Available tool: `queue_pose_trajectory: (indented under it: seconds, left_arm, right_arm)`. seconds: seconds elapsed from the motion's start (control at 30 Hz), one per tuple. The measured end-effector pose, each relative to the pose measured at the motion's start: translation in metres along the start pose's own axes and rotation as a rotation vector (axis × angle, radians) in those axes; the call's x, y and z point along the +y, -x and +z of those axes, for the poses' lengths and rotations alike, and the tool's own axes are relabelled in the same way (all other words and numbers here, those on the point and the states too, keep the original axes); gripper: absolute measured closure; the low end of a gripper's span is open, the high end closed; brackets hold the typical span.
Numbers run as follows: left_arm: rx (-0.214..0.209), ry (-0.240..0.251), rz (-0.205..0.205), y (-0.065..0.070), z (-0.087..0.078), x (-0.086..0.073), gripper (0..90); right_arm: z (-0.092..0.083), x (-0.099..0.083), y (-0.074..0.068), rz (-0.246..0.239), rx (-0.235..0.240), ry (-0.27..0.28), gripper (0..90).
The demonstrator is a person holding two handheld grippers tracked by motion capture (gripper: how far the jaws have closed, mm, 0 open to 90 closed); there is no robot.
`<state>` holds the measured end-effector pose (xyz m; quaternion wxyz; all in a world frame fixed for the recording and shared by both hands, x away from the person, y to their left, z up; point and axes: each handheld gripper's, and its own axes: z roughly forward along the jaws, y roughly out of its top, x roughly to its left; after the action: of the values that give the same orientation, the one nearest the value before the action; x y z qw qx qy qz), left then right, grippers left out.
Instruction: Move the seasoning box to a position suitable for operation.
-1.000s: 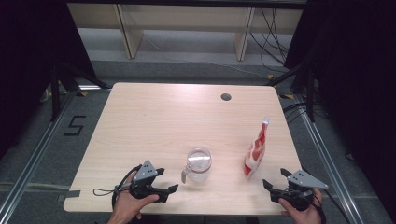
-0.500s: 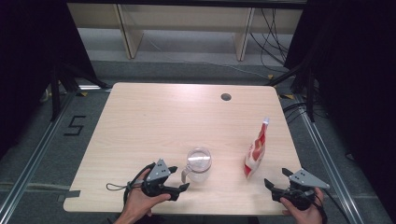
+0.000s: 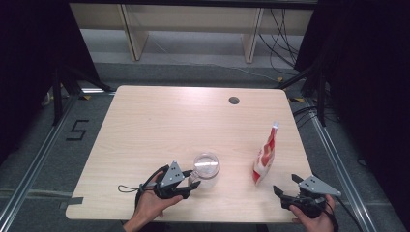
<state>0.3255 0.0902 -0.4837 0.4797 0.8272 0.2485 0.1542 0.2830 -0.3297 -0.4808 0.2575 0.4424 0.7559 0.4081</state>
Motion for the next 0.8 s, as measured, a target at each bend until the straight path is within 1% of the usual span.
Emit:
queue_pose_trajectory:
  seconds: [0.03,0.07,0.1,0.13,0.2,0.23,0.27,0.3,0.33,0.4,0.43,0.47,0.5,0.53,0.57,0.6,0.63,0.67,0.7,0.77,0.8]
  left_arm:
    - [-0.002,-0.002,-0.013,0.0,0.0,0.0,60.7]
    - [-0.004,-0.005,-0.005,-0.001,-0.001,0.0,62.6]
    - [-0.022,-0.001,-0.012,-0.001,-0.001,0.0,63.6]
    - [-0.026,0.0,0.002,-0.001,-0.001,0.0,65.3]
    - [-0.02,0.0,0.019,-0.001,-0.001,0.0,70.1]
    - [-0.025,-0.008,0.026,-0.002,-0.002,0.0,70.4]
    - [-0.032,-0.004,0.024,-0.003,-0.002,0.0,70.6]
    - [-0.044,0.001,0.008,-0.003,-0.001,0.0,70.7]
    - [-0.052,0.001,0.009,-0.004,-0.002,-0.001,70.9]
    - [-0.081,0.015,0.016,-0.006,-0.001,-0.001,71.4]
    - [-0.088,0.018,0.043,-0.008,-0.001,0.0,71.6]
    - [-0.099,0.026,0.036,-0.007,0.0,0.0,71.8]
    - [-0.11,0.027,0.044,-0.007,0.0,0.001,71.9]
    - [-0.117,0.022,0.043,-0.008,0.0,0.001,72.2]
    - [-0.127,0.028,0.029,-0.008,0.0,0.001,72.2]
    - [-0.141,0.02,0.048,-0.01,0.0,0.002,72.2]
    - [-0.14,0.026,0.028,-0.01,0.0,0.001,72.3]
    - [-0.148,0.023,0.02,-0.011,0.0,0.001,72.3]
    - [-0.159,0.024,0.028,-0.013,0.001,0.001,72.3]
    - [-0.175,0.025,0.022,-0.013,0.001,0.001,72.3]
    - [-0.183,0.024,0.013,-0.012,0.0,0.0,72.4]
  right_arm:
    - [0.0,0.0,-0.001,0.015,0.008,-0.007,20.2]
    - [0.0,0.0,0.0,0.005,0.003,-0.006,20.2]
    - [0.0,0.0,-0.001,0.007,0.005,-0.007,20.2]
    - [0.001,0.0,0.0,0.0,0.006,-0.001,20.2]
    - [0.001,0.0,-0.001,0.007,0.009,-0.002,20.2]
    - [0.001,0.0,-0.001,0.006,0.009,-0.002,20.2]
    - [0.001,0.0,-0.001,0.005,0.007,-0.001,20.2]
    - [0.001,0.0,-0.001,0.004,0.007,0.0,20.2]
    - [0.001,0.0,-0.001,0.004,0.007,0.0,20.3]
    - [0.001,0.0,-0.001,0.005,0.008,0.001,20.3]
    - [0.001,0.0,-0.001,0.004,0.009,0.0,20.2]
    - [0.001,0.0,-0.002,0.014,0.005,-0.003,20.3]
    - [0.001,0.0,-0.002,0.002,0.007,0.001,20.3]
    - [0.001,0.0,-0.002,0.001,0.007,0.001,20.2]
    - [0.001,0.0,-0.001,-0.004,0.005,0.007,20.3]
    - [0.001,0.0,-0.002,0.002,0.007,0.002,20.2]
    - [0.001,0.001,-0.002,0.003,0.008,0.001,20.3]
    - [0.001,0.001,-0.002,0.0,0.01,0.004,20.3]
    - [0.001,0.001,-0.002,0.002,0.012,0.003,20.3]
    - [0.001,0.001,-0.002,-0.001,0.009,0.004,20.2]
    - [0.001,0.001,-0.002,0.001,0.013,0.004,20.3]
